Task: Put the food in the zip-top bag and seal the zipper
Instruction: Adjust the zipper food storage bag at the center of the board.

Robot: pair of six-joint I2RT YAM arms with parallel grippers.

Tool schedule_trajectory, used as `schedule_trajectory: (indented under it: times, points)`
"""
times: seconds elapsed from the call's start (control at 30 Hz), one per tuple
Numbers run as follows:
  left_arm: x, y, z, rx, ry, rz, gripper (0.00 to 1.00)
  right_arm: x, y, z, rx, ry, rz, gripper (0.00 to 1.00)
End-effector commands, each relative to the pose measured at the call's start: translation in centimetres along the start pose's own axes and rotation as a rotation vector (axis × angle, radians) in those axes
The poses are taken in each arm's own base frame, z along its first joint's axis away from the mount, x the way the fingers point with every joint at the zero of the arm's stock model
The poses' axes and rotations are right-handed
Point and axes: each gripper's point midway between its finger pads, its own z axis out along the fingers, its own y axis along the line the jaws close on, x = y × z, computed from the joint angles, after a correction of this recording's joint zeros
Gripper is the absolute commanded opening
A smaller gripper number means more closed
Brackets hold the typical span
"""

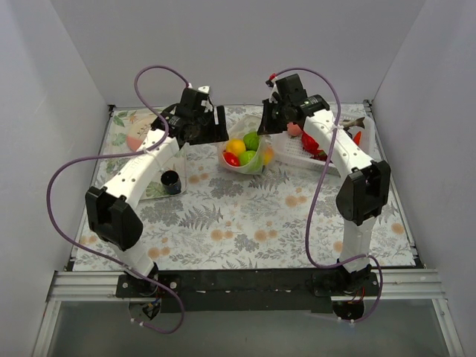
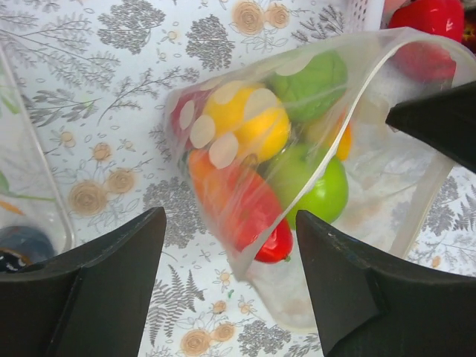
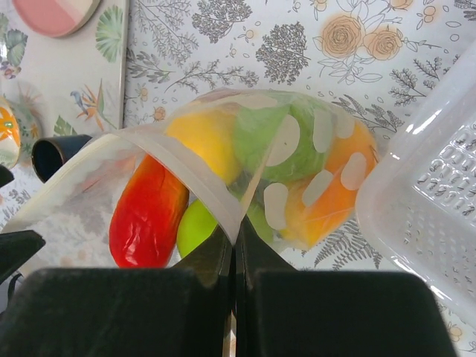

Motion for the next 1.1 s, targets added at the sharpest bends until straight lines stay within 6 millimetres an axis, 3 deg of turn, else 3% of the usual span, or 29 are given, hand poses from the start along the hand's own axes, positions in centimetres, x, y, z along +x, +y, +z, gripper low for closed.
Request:
schedule_trajectory:
  times: [0.0, 0.23, 0.53, 0.67, 0.7, 0.8, 0.83, 0.87, 0.9, 0.93, 0.97, 1.0, 1.03, 1.07]
  points:
    - [-1.2, 1.8, -2.5, -0.085, -0.088, 0.019, 0.7, -1.9, 1.3, -0.4, -0.055, -0.069, 0.003, 0.01]
    - [0.1, -0.5, -2.3, -0.033, -0.058, 0.04, 0.66, -2.2, 0.6, -0.4, -0.056, -0.076, 0.019, 0.01]
    - [1.9, -1.1, -1.4, -0.055, -0.02, 0.067, 0.55, -2.2, 0.5, -0.5, -0.054, -0.084, 0.02, 0.01]
    - [2.0, -0.9, -1.1, -0.111, -0.027, 0.098, 0.35, -2.2, 0.6, -0.7, -0.06, -0.091, 0.02, 0.01]
    - [1.7, -0.6, -1.1, -0.139, -0.038, 0.108, 0.2, -2.2, 0.7, -0.6, -0.065, -0.092, 0.019, 0.01]
    - [0.3, 0.0, -1.5, -0.192, -0.067, 0.133, 0.0, -2.3, 1.2, -1.4, -0.09, -0.112, 0.008, 0.01]
    - [0.0, 0.3, -1.5, -0.212, -0.076, 0.147, 0.0, -1.8, 1.2, -1.2, -0.102, -0.113, 0.0, 0.01]
    - [-0.7, 0.0, -1.7, -0.21, -0.091, 0.149, 0.0, -2.0, 1.9, -2.2, -0.126, -0.14, -0.022, 0.01]
    - [-1.0, 0.0, -1.7, -0.205, -0.094, 0.148, 0.0, -2.0, 2.4, -2.7, -0.152, -0.158, -0.048, 0.04]
    - [-1.0, -0.4, -1.7, -0.181, -0.09, 0.151, 0.0, 0.1, 1.7, -1.8, -0.149, -0.127, -0.063, 0.15]
    - [-1.3, -0.7, -1.7, -0.167, -0.096, 0.149, 0.0, -1.5, 3.1, -3.6, -0.196, -0.229, -0.113, 0.22]
    - [-1.3, -0.7, -1.7, -0.158, -0.094, 0.146, 0.0, -0.7, 3.3, -3.9, -0.22, -0.243, -0.133, 0.29]
    - [-1.3, -0.9, -1.7, -0.145, -0.092, 0.143, 0.0, 1.0, 2.5, -3.2, -0.221, -0.234, -0.144, 0.44]
    - [-1.1, -1.4, -1.6, -0.11, -0.082, 0.137, 0.0, 0.0, 3.5, -5.2, -0.257, -0.329, -0.187, 0.51]
